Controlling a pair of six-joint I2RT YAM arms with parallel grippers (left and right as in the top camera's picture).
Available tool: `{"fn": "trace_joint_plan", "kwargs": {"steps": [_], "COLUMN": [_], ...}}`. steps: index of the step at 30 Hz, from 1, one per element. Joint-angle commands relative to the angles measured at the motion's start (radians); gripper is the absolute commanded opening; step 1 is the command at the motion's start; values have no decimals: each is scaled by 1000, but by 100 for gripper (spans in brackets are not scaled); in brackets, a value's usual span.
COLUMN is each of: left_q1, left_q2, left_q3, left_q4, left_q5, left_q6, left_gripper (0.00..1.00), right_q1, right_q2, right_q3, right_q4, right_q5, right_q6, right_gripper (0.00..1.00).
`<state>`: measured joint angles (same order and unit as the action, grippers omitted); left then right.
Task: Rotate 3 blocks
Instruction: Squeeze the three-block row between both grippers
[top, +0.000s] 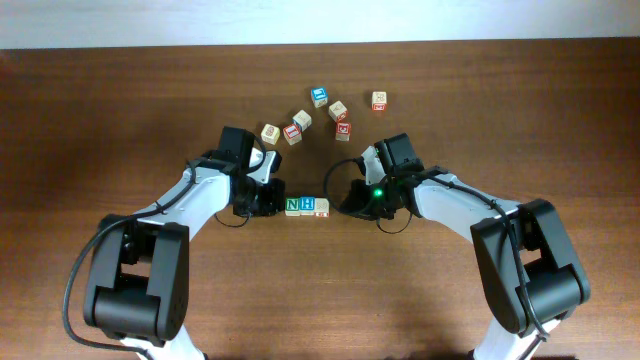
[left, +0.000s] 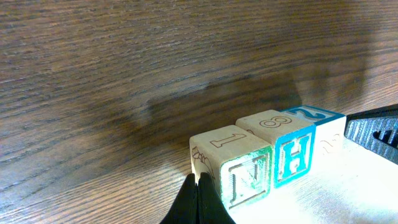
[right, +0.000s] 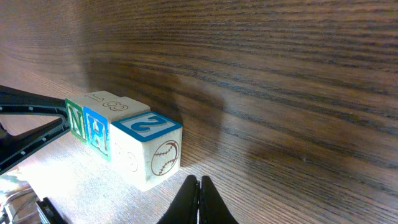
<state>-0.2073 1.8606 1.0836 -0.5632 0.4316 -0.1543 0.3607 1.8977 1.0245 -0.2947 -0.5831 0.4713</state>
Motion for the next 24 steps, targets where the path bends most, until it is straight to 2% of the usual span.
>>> {"fn": "trace_joint_plan", "kwargs": {"steps": [1,11,16,24], "left_q1": [1,1,0,0], "left_q2": [-31,-31,-31,-31], "left_q3": [11,31,31,31], "left_q4": [8,-14,-14,-14], "left_q5": [17,18,18,18], "left_q6": [-16,-39,-40,-39], "left_gripper": [0,0,0,0], "right_q1": [7,13,46,78], "right_q2": [7,7,7,28], "right_q3": [-12,-12,-12,-12], "right_q4": [-3,-1,42,71], "right_q5": [13,19,69,53], "right_q6": [2,2,73,73], "right_gripper": [4,4,4,4]}}
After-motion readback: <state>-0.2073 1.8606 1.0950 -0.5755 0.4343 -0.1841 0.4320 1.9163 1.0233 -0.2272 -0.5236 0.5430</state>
